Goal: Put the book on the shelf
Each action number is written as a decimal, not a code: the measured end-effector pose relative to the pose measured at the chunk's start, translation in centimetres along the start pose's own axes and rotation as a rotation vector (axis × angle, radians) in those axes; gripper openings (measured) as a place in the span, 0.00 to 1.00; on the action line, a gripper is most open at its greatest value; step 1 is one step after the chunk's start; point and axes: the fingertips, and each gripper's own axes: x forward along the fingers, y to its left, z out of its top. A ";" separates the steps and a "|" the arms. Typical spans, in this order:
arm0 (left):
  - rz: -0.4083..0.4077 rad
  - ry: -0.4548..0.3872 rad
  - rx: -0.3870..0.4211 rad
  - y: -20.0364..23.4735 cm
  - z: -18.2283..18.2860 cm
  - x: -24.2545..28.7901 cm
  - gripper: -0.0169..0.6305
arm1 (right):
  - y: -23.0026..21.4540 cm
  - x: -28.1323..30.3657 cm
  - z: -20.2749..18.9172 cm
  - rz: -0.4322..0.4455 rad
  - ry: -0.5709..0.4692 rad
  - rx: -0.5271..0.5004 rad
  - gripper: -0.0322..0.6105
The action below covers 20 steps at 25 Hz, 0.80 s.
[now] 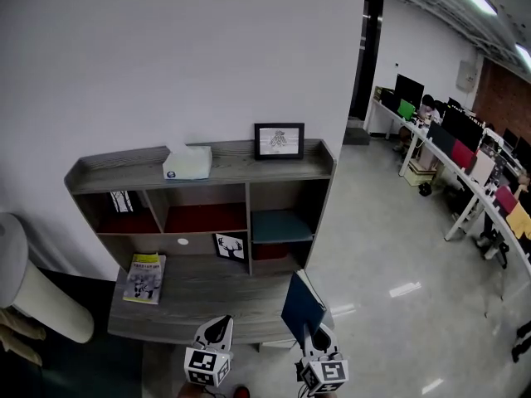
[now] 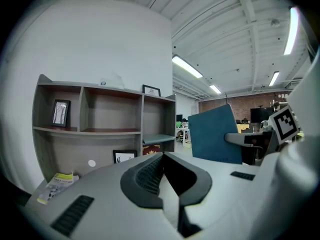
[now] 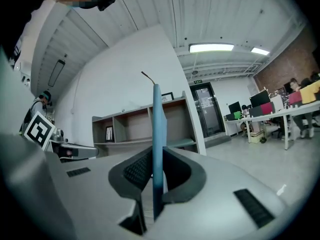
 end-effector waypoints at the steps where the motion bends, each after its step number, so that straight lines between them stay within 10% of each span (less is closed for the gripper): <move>1: -0.002 -0.009 0.006 0.5 0.5 0.0 0.04 | 0.4 0.3 0.3 0.002 -0.007 0.002 0.15; 20: 0.045 -0.085 0.029 11.7 3.7 -4.1 0.04 | 13.0 6.6 4.8 0.077 -0.112 -0.126 0.15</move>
